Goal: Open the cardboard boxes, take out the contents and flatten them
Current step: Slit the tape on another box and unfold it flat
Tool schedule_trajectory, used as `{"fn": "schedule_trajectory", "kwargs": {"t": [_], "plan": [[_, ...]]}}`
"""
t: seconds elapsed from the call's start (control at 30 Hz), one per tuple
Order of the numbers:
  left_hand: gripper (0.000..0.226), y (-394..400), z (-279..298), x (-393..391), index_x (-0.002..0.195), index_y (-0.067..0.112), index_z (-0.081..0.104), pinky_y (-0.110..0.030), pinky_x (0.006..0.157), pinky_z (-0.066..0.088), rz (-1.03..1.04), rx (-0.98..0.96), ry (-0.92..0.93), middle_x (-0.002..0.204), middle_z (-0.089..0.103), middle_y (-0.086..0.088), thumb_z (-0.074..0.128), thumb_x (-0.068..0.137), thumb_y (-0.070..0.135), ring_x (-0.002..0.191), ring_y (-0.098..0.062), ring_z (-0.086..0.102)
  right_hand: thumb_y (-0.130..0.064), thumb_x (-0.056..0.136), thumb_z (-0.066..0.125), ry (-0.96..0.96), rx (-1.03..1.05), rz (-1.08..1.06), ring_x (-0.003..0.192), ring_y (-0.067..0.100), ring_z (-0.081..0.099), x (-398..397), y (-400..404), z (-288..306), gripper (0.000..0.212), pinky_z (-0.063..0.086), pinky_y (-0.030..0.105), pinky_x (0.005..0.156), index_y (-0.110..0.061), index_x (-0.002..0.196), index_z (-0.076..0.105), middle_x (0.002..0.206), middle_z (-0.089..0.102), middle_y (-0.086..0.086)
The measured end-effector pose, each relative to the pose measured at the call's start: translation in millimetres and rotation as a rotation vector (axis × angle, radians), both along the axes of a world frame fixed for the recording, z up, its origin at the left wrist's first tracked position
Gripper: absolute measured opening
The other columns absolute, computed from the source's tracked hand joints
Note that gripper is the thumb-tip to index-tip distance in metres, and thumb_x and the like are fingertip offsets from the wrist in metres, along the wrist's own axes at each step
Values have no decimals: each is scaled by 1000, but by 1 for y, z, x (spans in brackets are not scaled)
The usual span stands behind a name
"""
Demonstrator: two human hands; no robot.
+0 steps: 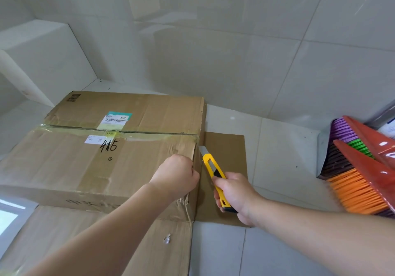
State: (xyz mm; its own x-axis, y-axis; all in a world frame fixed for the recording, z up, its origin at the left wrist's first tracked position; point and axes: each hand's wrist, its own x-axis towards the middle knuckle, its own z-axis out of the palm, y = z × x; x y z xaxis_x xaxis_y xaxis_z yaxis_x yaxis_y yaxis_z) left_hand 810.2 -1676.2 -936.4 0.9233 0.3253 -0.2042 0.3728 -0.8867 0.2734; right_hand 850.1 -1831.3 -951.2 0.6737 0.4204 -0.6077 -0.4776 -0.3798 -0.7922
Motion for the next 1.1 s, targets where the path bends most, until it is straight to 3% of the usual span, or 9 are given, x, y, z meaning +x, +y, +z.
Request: {"fn": "schedule_trajectory", "kwargs": {"t": [0.57, 0.87, 1.0, 1.1], "plan": [[34, -5, 7, -8, 57, 16, 37, -23, 42, 27, -1, 47, 11, 60, 39, 1, 44, 90, 22, 49, -11, 36, -17, 98, 51, 82, 131, -45, 43, 20, 45, 6, 21, 2, 22, 38, 27, 44, -8, 77, 53, 57, 52, 8], [34, -3, 10, -13, 56, 12, 35, -23, 42, 24, -15, 33, -19, 58, 37, -1, 45, 88, 21, 49, -12, 33, -17, 94, 57, 23, 49, 37, 41, 17, 46, 42, 14, 10, 21, 35, 21, 41, -8, 76, 59, 55, 54, 5], [33, -3, 4, -21, 57, 10, 35, -24, 42, 25, -58, 8, 23, 57, 36, -3, 43, 87, 20, 48, -14, 33, -21, 97, 52, -38, 46, -81, 42, 16, 46, 82, 2, 17, 21, 35, 22, 40, -5, 84, 58, 57, 51, 6], [32, -2, 1, -24, 58, 10, 35, -24, 42, 26, -61, 5, 33, 58, 36, -3, 43, 87, 20, 49, -16, 33, -20, 96, 53, -64, -35, -2, 44, 18, 47, 96, -13, 17, 19, 38, 23, 43, -3, 88, 58, 59, 52, 6]]}}
